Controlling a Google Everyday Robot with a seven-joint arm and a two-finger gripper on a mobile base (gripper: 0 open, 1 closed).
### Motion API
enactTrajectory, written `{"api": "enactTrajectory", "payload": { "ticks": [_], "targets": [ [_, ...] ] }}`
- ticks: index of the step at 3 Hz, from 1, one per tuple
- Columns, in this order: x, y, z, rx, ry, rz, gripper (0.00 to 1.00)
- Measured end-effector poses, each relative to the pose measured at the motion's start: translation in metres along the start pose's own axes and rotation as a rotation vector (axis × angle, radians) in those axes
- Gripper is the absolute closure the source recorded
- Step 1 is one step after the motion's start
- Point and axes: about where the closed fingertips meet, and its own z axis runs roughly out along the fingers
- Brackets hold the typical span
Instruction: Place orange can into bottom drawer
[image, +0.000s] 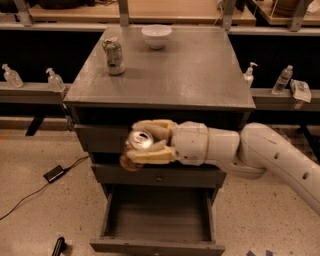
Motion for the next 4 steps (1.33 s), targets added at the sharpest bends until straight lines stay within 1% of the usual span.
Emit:
{"api": "enactTrajectory", "payload": {
  "ticks": [1,2,3,4],
  "targets": [
    [0.123,-0.040,-0.073,0.024,0.199,-0.060,1.00],
    [0.194,-0.050,-0.118,0.041,0.310,-0.007,1.00],
    [0.187,-0.048,-0.112,0.035,0.297,-0.011,1.00],
    [0.186,-0.048,-0.111,0.034,0.296,-0.012,1.00]
  ]
}}
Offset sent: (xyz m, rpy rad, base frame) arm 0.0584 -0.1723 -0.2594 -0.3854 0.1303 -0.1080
